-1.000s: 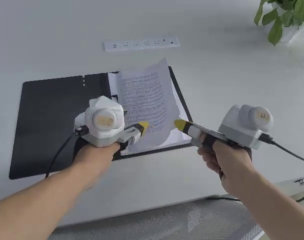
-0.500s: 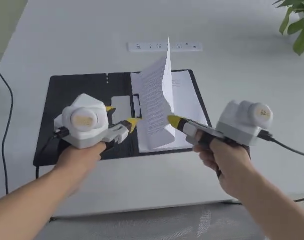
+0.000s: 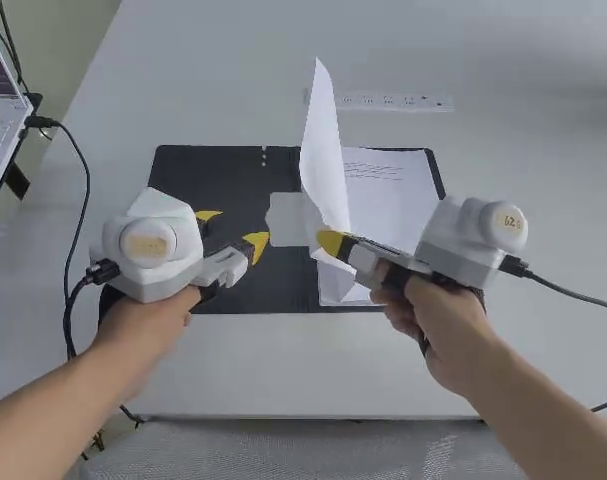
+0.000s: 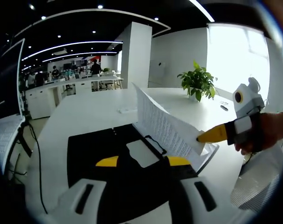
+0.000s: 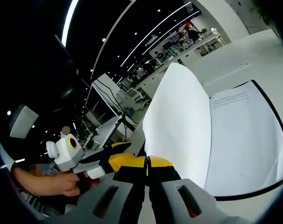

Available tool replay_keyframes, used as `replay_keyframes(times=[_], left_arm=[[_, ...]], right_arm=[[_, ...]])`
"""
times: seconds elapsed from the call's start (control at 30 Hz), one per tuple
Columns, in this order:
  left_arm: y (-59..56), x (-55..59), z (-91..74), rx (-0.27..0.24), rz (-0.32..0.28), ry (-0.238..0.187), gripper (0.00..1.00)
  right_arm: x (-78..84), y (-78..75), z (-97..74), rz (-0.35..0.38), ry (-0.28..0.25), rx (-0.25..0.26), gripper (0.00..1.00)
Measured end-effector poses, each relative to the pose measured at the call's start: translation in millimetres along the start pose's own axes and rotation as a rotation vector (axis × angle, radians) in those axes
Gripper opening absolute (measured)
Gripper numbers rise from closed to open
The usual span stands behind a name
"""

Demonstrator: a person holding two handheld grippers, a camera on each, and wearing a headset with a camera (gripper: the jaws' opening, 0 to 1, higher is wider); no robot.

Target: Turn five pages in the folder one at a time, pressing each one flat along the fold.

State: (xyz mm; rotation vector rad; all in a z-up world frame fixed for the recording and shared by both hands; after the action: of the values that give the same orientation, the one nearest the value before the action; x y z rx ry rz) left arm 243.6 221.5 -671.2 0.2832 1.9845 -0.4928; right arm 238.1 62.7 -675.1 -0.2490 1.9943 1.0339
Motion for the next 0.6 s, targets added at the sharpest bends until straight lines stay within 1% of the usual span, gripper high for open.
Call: replay_keyframes(times=[0.03, 0.1, 0.13, 0.27, 0.4, 0.43, 0.5, 0.6], left_arm=[[3.9, 0.4, -2.8, -0.011, 0.002, 0.001, 0.36], [10.9, 0.9, -8.4, -0.018, -0.013, -0.004, 0.36], [15.7, 1.8, -11.7, -0.034, -0.009, -0.004, 0.36], [27.0, 3.9, -21.1, -0.056, -0.020, -0.005, 0.36], [32.5, 4.4, -26.8, -0.067, -0.025, -0.012, 0.36], [34.2, 5.0, -28.4, -0.069, -0.030, -0.010, 0.36], [37.2, 5.6, -31.0, -0.076, -0.034, -0.013, 0.35], [41.0, 7.4, -33.1, -0.081, -0.039, -0.013, 0.35]], right_arm=[[2.5, 2.0, 4.6, 0.005, 0.006, -0.007, 0.00], [6.0, 4.3, 10.3, -0.002, 0.017, -0.010, 0.00], [7.6, 5.6, 12.9, 0.004, 0.021, -0.016, 0.00], [15.7, 11.7, 24.7, 0.004, 0.045, -0.034, 0.00], [24.1, 14.9, 34.4, 0.006, 0.069, -0.041, 0.00], [27.8, 15.2, 38.0, 0.003, 0.084, -0.040, 0.00], [32.6, 15.8, 44.3, 0.004, 0.097, -0.041, 0.00], [40.9, 13.6, 53.4, 0.005, 0.119, -0.029, 0.00]])
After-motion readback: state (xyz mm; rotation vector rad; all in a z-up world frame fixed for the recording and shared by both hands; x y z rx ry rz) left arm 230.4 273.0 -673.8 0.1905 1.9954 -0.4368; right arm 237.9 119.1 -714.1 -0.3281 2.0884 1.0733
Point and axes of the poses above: the centre of the closed fingertips' face, and the gripper's own axes: z roughly forward along the fingers, y roughly to its left, x roughly out of its underside, the point moved 6 cm from there along -z, roughly backward along the fingers, and after that the axes turned 7 degrees about -z, right-handed, at the moved point
